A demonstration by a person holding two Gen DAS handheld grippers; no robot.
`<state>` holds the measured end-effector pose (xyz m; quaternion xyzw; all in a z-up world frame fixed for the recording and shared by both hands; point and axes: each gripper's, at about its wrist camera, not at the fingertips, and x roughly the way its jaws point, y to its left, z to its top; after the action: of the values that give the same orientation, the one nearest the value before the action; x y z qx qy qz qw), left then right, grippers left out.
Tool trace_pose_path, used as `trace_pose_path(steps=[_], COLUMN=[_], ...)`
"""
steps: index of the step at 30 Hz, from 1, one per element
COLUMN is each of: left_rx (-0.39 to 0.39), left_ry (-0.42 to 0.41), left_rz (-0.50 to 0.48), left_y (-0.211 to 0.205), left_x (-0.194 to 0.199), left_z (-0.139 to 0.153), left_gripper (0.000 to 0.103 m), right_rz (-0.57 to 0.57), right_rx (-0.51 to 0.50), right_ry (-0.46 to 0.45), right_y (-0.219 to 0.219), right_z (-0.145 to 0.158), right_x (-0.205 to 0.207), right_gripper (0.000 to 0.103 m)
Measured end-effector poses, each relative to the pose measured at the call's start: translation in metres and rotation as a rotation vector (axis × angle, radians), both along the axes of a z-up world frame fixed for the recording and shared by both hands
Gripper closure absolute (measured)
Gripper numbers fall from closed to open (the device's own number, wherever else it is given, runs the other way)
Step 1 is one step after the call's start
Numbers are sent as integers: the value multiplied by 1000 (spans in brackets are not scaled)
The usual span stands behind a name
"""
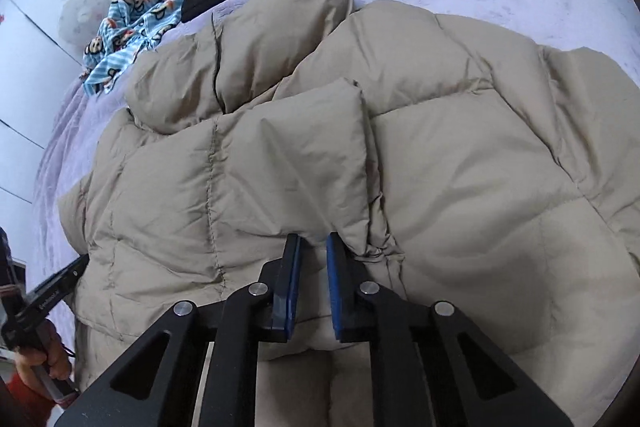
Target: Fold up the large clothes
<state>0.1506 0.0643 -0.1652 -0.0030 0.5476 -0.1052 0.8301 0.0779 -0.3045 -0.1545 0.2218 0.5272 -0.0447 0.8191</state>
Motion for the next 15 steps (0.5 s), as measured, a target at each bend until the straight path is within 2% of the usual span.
trace_pose_path(steps=[4, 8, 12, 13, 15], left_rx=[18, 63, 81, 77, 68], left_ry=[14, 5, -14, -17, -23], left_rz=[-2, 9, -15, -22, -39], left_y=[0, -3, -15, -18, -28], left_x=[1, -1, -13, -16, -24], left_z=[6, 22, 44, 49, 60], left_gripper=[77, 77, 77, 77, 77], right_rz=[-94, -181, -199, -208, -228], right_rx=[-23, 52, 78, 95, 126], right_ry=[3, 12, 14, 16, 19], right_y=[-23, -47, -52, -53, -58], right_z=[13, 22, 35, 36, 37], right_x=[-16, -40, -65, -72, -88], right_gripper=[90, 86, 85, 82, 70])
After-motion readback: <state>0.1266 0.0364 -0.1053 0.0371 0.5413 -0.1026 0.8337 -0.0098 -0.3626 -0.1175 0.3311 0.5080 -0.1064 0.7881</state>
